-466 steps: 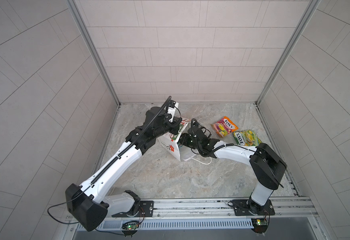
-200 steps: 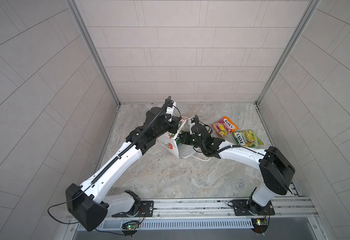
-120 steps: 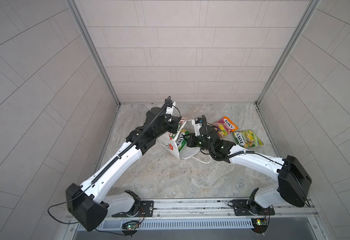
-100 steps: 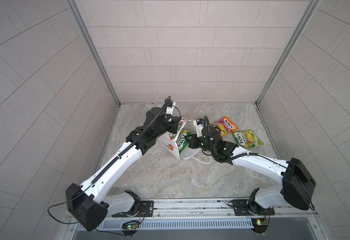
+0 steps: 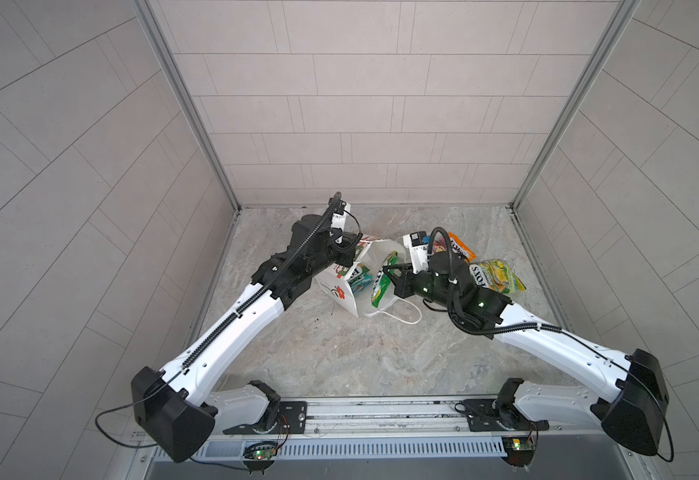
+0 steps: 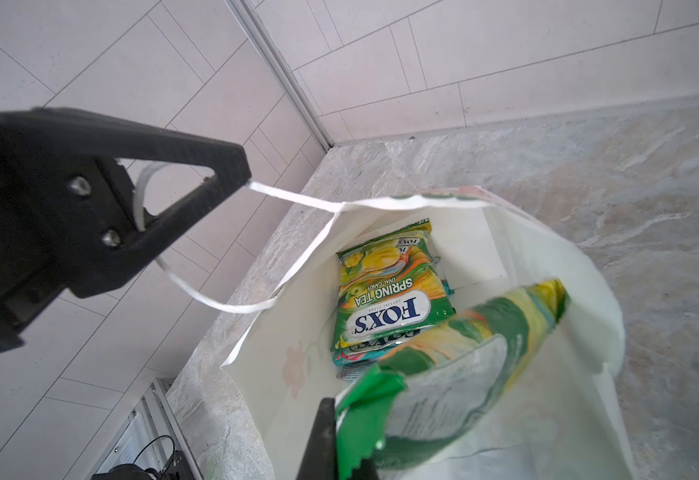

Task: Take the snacks out of the paper bag
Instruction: 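Lift the green Spring Tea packet out and carry it beside the other packets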

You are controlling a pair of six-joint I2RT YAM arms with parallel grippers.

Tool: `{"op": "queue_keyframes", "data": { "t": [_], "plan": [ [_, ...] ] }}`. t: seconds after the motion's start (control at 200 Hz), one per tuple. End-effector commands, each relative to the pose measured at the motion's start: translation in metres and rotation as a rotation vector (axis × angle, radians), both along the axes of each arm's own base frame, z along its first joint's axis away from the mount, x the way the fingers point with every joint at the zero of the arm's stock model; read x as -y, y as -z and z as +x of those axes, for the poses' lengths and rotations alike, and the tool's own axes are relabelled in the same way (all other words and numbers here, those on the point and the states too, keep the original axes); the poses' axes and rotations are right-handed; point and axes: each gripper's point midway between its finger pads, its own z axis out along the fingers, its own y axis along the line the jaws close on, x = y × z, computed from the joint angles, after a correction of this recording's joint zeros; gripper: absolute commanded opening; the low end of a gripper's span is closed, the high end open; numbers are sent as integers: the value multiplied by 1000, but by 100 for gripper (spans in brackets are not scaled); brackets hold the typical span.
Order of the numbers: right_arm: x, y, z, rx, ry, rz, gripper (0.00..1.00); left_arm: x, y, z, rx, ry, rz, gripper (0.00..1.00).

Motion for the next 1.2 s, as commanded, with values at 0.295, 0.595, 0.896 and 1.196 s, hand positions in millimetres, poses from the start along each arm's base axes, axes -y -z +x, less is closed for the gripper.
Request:
{"op": "queue_keyframes", "data": {
  "t": [0.295, 0.595, 0.896, 1.196],
  "plan": [
    [22, -90, -12, 168, -2, 63, 0, -2, -1, 3, 13, -16, -1, 0],
    [48, -141, -11, 248, 38, 124, 0, -2, -1, 3, 12, -12, -2, 0],
    [112, -145, -5, 245, 202, 132, 0, -1, -1, 2, 12, -8, -3, 0],
    [173, -86, -1, 110, 378, 40, 0, 0, -1, 1, 11, -2, -2, 0]
  ]
}}
